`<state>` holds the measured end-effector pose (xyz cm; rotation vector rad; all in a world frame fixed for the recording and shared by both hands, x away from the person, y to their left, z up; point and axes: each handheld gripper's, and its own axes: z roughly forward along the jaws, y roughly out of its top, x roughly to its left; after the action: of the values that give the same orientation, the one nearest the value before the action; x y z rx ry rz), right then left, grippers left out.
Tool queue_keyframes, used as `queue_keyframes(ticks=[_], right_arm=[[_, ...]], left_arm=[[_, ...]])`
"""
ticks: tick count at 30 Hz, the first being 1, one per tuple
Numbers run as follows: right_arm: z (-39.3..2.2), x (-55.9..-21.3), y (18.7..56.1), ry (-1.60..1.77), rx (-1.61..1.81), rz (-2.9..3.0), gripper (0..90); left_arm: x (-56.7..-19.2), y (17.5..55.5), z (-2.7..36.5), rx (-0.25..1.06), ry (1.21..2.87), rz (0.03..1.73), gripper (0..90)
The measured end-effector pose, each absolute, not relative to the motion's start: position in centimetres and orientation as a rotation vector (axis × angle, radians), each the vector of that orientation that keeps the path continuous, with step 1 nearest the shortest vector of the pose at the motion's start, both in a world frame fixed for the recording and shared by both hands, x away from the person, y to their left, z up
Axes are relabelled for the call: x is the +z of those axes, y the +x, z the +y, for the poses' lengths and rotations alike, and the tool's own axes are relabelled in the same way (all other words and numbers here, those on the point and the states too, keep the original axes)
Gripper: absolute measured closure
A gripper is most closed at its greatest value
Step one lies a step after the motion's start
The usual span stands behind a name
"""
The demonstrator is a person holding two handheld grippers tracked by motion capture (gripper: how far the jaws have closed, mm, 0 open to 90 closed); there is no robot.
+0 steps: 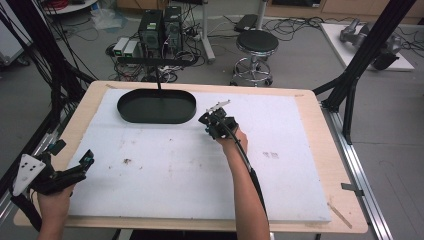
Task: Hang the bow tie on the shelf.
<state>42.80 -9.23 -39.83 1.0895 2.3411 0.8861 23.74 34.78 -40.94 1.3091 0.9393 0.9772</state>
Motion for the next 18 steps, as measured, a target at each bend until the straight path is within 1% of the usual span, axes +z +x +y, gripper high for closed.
queue_keyframes(ticks=[12, 18], right_arm=[[-9.6, -36.0, 40.7, 0.921, 1.189, 2.198, 75.1], [-9.4, -34.4, 39.8, 0.842, 1.271, 2.105, 75.1]], left_arm=[[-41.0, 23.7, 34.6, 0.979, 1.313, 0.937, 6.7], [-41.0, 23.7, 34.5, 0.980, 1.320, 0.936, 6.7]])
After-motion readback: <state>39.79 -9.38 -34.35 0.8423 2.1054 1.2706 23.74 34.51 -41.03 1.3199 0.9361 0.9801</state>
